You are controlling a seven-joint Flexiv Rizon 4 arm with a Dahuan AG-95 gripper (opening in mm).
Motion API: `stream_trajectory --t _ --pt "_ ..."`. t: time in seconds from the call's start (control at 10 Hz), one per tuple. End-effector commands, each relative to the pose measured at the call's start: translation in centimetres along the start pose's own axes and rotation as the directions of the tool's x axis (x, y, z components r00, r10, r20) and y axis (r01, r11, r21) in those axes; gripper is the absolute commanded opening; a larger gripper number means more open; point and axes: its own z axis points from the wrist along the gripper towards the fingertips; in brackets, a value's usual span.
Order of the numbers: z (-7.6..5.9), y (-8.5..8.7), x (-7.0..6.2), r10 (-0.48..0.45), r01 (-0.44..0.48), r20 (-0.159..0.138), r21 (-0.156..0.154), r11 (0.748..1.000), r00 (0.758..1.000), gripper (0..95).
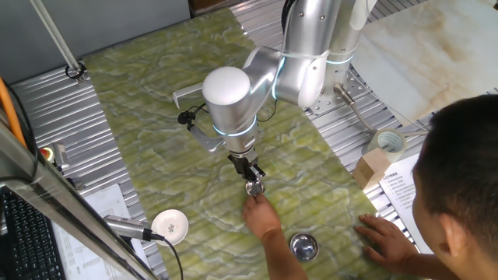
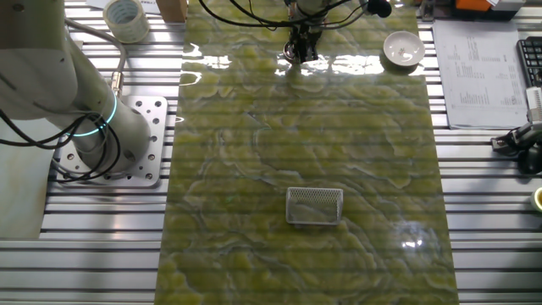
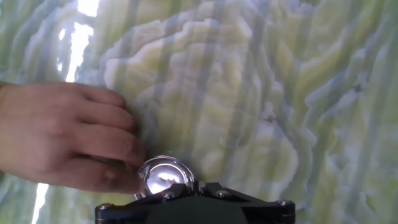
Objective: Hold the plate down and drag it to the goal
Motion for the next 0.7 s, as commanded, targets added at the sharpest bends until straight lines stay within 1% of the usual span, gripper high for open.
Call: stream_trajectory --t 0.1,0.4,0.6,0.7 --pt "0.00 -0.01 -0.05 0.001 -0.001 -0.002 0.002 1.000 1.000 0.0" --pt "-0.16 0.01 -0.36 0.010 -0.009 -0.015 0.020 1.000 1.000 0.0" --pt "-0.26 0.02 -0.57 0.008 -0.006 -0.032 0.049 0.999 0.999 0.0" --pt "-0.26 0.02 -0.57 0.008 -0.006 -0.034 0.051 0.999 0.999 0.0"
